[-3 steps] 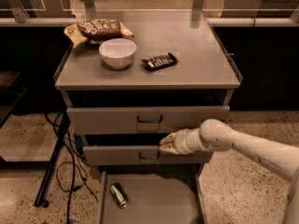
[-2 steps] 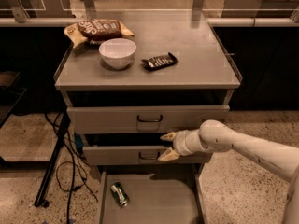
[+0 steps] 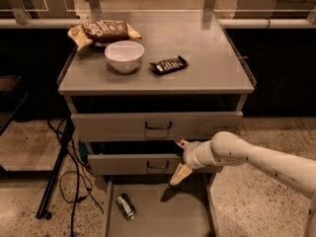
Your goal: Pick green can from bottom drawer and place on counter
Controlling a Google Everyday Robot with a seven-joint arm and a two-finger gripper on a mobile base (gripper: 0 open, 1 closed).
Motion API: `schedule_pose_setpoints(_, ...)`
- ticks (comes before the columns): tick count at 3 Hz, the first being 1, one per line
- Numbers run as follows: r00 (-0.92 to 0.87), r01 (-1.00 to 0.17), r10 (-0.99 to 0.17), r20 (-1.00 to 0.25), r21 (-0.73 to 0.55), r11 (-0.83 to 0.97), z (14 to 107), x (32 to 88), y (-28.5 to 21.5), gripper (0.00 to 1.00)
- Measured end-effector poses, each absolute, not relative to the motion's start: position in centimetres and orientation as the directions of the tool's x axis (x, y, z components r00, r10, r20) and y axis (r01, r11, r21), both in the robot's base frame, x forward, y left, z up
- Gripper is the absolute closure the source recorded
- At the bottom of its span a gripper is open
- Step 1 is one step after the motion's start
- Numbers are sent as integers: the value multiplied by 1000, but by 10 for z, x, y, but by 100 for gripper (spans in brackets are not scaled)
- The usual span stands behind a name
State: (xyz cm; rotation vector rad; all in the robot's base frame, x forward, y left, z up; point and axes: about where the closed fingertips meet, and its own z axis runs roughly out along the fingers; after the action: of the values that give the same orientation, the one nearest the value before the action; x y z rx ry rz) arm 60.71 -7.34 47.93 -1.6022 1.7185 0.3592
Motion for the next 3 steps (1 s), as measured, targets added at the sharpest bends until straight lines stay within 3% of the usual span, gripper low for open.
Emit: schedule_pose_setpoints(3, 103, -957, -739, -666, -269, 108, 459, 516, -93, 0)
